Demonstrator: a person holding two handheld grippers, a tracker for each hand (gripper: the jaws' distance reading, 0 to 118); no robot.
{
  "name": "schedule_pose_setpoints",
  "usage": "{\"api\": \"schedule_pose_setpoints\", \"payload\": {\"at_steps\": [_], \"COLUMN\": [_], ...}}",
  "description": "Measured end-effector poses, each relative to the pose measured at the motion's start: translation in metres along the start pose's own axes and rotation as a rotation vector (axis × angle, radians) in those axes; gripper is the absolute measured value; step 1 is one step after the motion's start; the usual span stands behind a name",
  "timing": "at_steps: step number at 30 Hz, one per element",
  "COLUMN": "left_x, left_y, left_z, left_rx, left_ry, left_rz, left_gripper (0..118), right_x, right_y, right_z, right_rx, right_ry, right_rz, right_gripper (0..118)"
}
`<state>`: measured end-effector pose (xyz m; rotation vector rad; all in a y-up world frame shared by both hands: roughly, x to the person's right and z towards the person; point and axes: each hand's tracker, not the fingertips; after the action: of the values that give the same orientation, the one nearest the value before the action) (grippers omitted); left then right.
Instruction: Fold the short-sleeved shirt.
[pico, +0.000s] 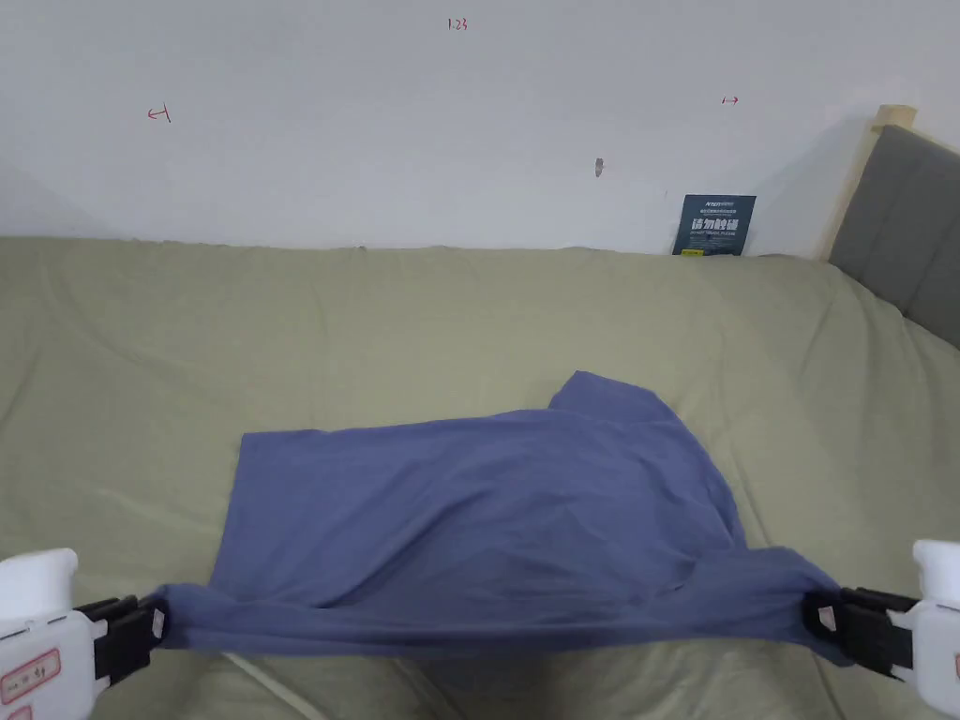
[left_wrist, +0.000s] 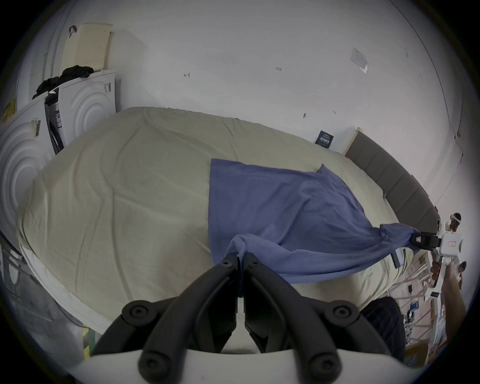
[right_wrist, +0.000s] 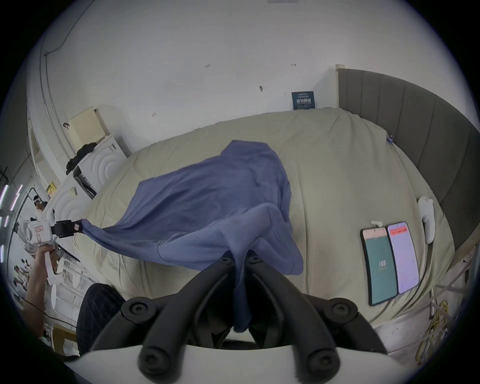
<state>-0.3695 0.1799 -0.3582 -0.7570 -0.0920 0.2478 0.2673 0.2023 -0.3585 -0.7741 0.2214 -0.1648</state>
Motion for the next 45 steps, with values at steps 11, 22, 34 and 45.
{"api": "schedule_pose_setpoints", "payload": {"at_steps": [11, 22, 34, 45], "left_x": [0.001, -0.013, 0.025, 0.078], "left_y": [0.073, 0.093, 0.005, -0.104], "left_z": [-0.099, -0.201, -0.014, 0.074], "left_rx": [-0.074, -0.187, 0.296, 0.457], "left_ry": [0.085, 0.159, 0.077, 0.168], "left_rz": [0.081, 0.103, -0.063, -0.224], "left_gripper": [0, 0, 111, 12], "right_x": [0.011, 0.026, -0.036, -0.094], "right_y": [0.091, 0.117, 0.04, -0.112], "right_z": [-0.106, -0.225, -0.047, 0.049], "right_rx": [-0.124, -0.288, 0.221, 0.53], "right_ry": [-0.064, -0.147, -0.087, -0.122], "right_rz": [0.018, 0.001, 0.1, 0.203], "right_gripper": [4, 11, 118, 2]}}
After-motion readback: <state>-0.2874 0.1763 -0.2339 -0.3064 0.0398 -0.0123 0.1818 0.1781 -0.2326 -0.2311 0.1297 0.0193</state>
